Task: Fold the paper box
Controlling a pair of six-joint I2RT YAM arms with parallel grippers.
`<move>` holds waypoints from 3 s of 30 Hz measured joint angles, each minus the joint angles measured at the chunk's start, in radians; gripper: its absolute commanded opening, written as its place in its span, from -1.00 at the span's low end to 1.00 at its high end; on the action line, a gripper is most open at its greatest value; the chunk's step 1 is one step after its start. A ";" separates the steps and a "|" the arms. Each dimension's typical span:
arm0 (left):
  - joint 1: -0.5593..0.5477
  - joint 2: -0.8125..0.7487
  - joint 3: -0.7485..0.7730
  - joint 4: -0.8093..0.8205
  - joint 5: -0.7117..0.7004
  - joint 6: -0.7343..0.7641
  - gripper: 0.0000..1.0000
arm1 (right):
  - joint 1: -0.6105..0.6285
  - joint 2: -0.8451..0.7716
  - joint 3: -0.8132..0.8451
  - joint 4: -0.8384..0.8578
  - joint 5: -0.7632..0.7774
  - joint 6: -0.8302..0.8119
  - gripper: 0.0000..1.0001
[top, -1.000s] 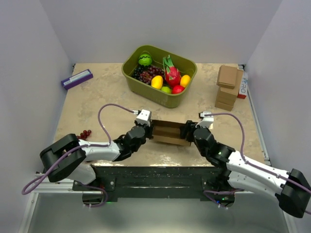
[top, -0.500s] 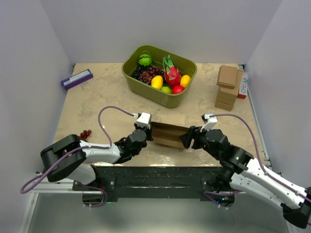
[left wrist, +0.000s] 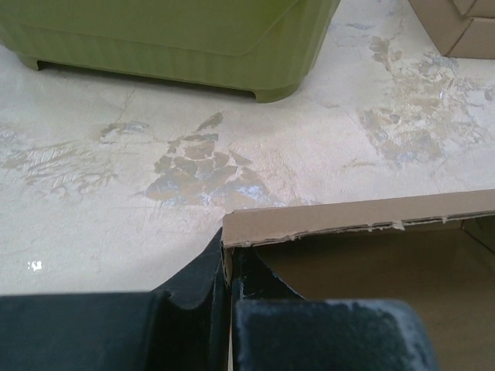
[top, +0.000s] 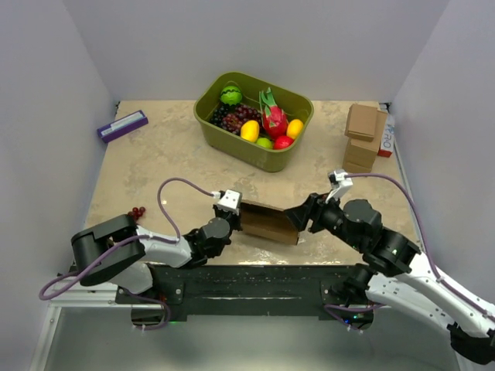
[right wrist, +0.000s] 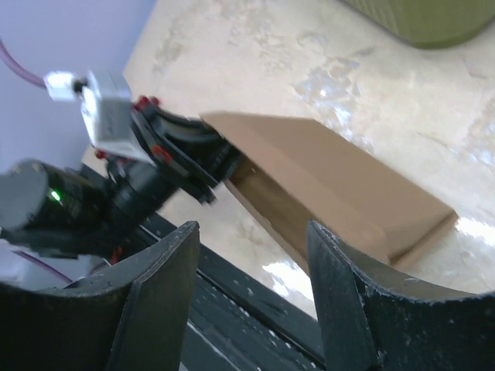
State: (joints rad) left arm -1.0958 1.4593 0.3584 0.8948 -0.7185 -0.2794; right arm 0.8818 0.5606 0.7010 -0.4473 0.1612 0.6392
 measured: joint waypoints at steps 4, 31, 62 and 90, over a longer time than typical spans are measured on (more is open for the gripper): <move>-0.033 0.028 -0.003 0.037 -0.029 0.032 -1.00 | 0.000 0.063 -0.013 0.129 -0.001 0.027 0.16; -0.084 -0.402 -0.134 -0.519 0.178 -0.209 0.50 | 0.000 0.291 -0.428 0.525 0.039 0.279 0.10; 0.264 -0.161 0.173 -0.649 0.768 -0.253 0.14 | 0.003 0.336 -0.448 0.581 0.137 0.314 0.14; 0.223 -0.168 0.150 -0.735 0.699 -0.272 0.18 | 0.003 0.349 -0.459 0.598 0.137 0.314 0.13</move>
State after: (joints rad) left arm -0.8730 1.2911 0.5087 0.1596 -0.0193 -0.5510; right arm 0.8845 0.9096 0.2420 0.1509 0.2977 0.9527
